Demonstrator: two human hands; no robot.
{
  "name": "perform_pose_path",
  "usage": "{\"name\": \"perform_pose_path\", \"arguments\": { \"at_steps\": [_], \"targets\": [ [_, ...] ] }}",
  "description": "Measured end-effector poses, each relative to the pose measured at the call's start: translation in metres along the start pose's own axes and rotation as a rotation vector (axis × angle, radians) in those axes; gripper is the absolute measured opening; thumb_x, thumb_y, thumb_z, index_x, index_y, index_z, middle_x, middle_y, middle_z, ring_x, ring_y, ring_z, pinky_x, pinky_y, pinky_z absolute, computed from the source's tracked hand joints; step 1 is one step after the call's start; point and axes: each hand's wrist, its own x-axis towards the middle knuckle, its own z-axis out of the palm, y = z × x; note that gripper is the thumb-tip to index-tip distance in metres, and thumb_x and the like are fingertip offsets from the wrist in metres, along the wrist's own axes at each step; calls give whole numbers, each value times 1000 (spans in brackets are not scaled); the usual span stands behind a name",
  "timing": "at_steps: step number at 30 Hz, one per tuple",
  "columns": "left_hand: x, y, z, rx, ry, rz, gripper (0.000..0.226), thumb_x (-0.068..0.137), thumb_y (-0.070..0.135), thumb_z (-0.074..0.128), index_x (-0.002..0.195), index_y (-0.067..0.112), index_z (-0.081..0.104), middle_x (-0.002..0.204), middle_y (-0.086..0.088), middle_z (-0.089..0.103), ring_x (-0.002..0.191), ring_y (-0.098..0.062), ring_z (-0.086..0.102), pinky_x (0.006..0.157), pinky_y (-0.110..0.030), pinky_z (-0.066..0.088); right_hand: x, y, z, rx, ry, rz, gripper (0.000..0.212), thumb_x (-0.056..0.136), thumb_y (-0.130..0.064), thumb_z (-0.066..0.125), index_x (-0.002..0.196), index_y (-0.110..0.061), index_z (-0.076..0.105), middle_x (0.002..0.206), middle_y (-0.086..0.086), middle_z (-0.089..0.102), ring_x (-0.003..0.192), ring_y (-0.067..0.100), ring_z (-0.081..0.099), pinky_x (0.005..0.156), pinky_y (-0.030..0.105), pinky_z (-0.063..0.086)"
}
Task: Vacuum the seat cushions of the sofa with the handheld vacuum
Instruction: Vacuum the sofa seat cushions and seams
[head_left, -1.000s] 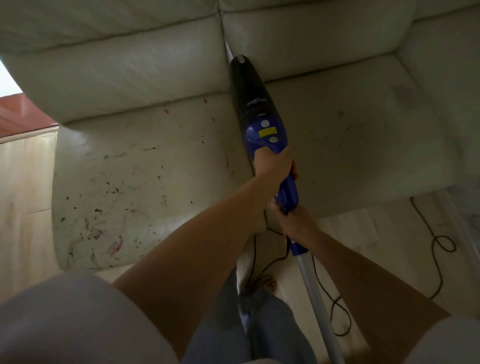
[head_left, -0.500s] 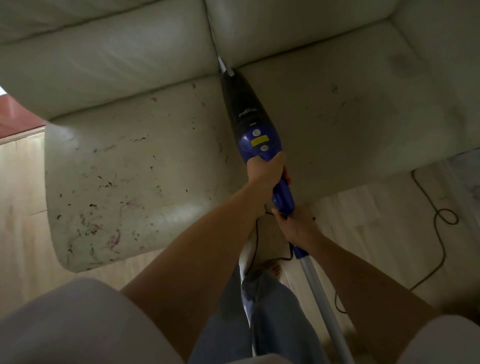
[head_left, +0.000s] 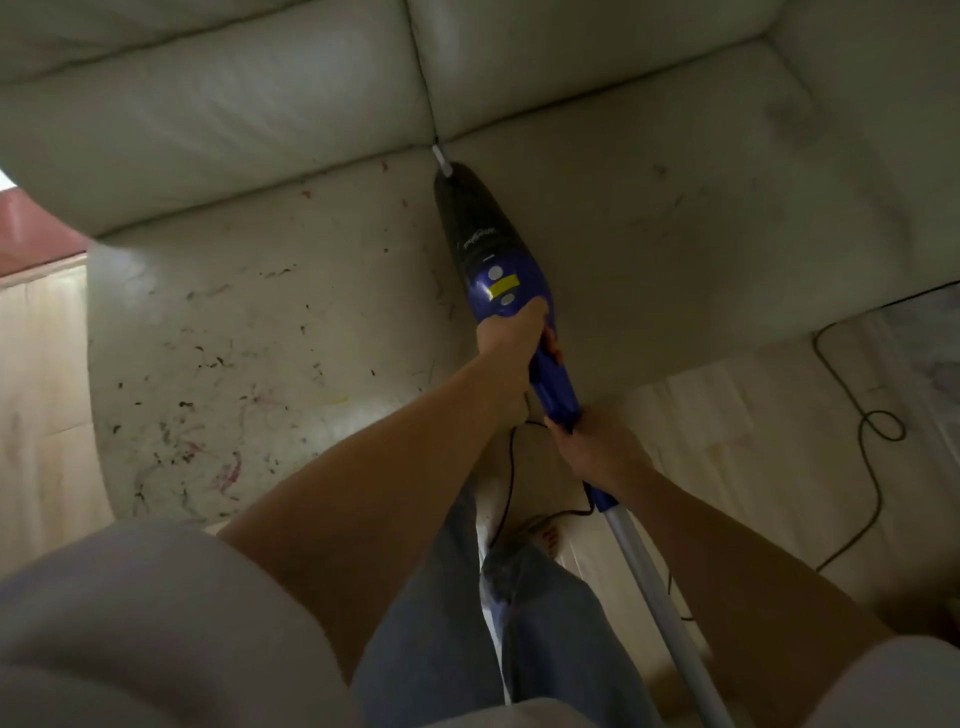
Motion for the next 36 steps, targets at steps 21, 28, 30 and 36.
{"name": "perform_pose_path", "arguments": {
  "at_steps": [21, 28, 30, 36],
  "targets": [
    [-137, 111, 77, -409, -142, 201, 27, 86, 9, 53, 60, 11, 46, 36, 2, 42, 27, -10, 37, 36, -19, 37, -72, -37, -201, -247, 236, -196, 12, 93, -9, 46, 92, -9, 58, 68, 5, 66, 63, 22, 67, 57, 29, 51],
    [-98, 144, 96, -587, -159, 157, 34, 91, 14, 46, 58, 15, 39, 34, 5, 38, 25, -9, 34, 32, -14, 35, -35, -64, -250, -680, 393, -210, 26, 98, -8, 39, 114, -8, 59, 111, 6, 66, 101, 23, 65, 73, 28, 42],
    [-82, 152, 106, -618, -198, 137, 35, 92, 14, 44, 58, 16, 38, 35, 5, 36, 25, -8, 33, 32, -14, 34, -26, -67, -262, -757, 411, -227, 25, 99, -8, 39, 116, -8, 57, 113, 7, 66, 100, 23, 65, 72, 28, 41],
    [-49, 174, 143, -576, -180, 101, 33, 89, 14, 44, 57, 14, 36, 34, 4, 37, 24, -11, 34, 34, -13, 34, 15, -65, -298, -816, 365, -184, 22, 98, -9, 41, 112, -9, 59, 88, 4, 60, 84, 22, 61, 74, 31, 48]
  ]
}}
